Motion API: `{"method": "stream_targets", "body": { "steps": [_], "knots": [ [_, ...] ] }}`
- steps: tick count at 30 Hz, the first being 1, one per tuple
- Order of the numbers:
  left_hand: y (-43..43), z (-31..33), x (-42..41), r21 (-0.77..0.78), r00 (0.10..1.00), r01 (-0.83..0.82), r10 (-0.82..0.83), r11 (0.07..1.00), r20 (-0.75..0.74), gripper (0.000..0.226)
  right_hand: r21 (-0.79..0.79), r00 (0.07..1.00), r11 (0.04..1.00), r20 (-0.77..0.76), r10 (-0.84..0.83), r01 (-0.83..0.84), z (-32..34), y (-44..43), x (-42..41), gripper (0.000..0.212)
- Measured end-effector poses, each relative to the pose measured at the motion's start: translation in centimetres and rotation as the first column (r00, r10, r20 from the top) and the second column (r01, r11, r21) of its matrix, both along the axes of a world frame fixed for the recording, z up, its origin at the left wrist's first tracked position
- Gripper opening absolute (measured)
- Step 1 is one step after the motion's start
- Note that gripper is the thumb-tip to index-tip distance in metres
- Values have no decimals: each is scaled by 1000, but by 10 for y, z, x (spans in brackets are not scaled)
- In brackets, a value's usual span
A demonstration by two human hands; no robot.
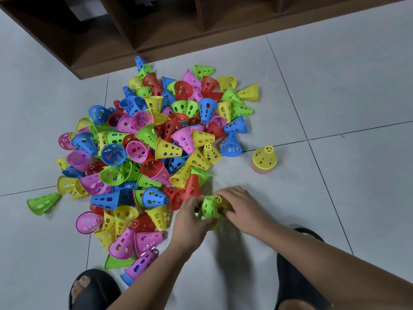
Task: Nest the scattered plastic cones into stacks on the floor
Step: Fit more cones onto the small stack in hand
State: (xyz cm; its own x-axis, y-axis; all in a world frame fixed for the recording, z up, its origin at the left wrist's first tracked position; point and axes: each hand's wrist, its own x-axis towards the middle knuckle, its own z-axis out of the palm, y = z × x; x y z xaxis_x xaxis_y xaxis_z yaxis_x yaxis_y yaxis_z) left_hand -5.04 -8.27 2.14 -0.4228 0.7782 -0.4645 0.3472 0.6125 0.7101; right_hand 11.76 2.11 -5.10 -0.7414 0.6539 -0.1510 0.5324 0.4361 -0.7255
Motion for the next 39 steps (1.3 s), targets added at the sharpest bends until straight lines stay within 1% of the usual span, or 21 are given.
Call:
{"method": "stream_targets", "body": {
  "steps": [3, 5, 9, 13, 16, 20, 24, 25, 28, 31, 32, 35, 37, 39],
  "knots": [
    [5, 8, 3, 56, 999, -31, 30, 998, 17, 49, 32, 990, 991, -67, -124, 126, 5, 7, 7, 42],
    [14, 17, 6, 103, 998, -52, 47, 993, 43, 48, 65, 971, 976, -135, -200, 210, 14, 16, 17, 41],
    [45, 35, 13, 178, 993, -75, 57, 981, 100, 47, 190, 911, 906, -252, -327, 378, 52, 42, 34, 42],
    [77, 47, 21, 244, 995, -15, -11, 970, 103, 42, 318, 864, 811, -301, -404, 491, 89, 70, 47, 42],
    [101, 56, 32, 280, 996, 23, -45, 960, 72, 41, 337, 831, 762, -287, -476, 553, 93, 87, 57, 42],
    [129, 67, 53, 346, 995, 27, -60, 938, 85, 42, 305, 825, 767, -228, -517, 565, 77, 95, 64, 41],
    [151, 64, 74, 408, 995, 66, -90, 911, 38, 44, 238, 827, 793, -117, -550, 561, 61, 94, 74, 67],
    [155, 62, 79, 418, 995, 79, -100, 905, 28, 45, 229, 826, 795, -102, -555, 562, 59, 92, 76, 69],
    [164, 53, 89, 421, 990, 138, -141, 896, -23, 48, 217, 817, 789, -106, -566, 575, 54, 85, 81, 61],
    [166, 42, 92, 372, 975, 221, -204, 902, -86, 49, 216, 807, 777, -149, -572, 591, 51, 76, 86, 55],
    [164, 39, 92, 355, 973, 230, -211, 906, -93, 50, 226, 801, 768, -164, -576, 599, 51, 73, 88, 56],
    [156, 27, 86, 344, 971, 236, -207, 909, -119, 46, 284, 783, 731, -169, -599, 621, 51, 65, 91, 70],
    [153, 21, 82, 338, 966, 248, -205, 908, -159, 44, 291, 776, 723, -160, -610, 627, 52, 61, 89, 69],
    [155, 21, 82, 327, 969, 234, -192, 916, -156, 46, 282, 784, 734, -160, -600, 619, 53, 58, 85, 67]
  ]
}}
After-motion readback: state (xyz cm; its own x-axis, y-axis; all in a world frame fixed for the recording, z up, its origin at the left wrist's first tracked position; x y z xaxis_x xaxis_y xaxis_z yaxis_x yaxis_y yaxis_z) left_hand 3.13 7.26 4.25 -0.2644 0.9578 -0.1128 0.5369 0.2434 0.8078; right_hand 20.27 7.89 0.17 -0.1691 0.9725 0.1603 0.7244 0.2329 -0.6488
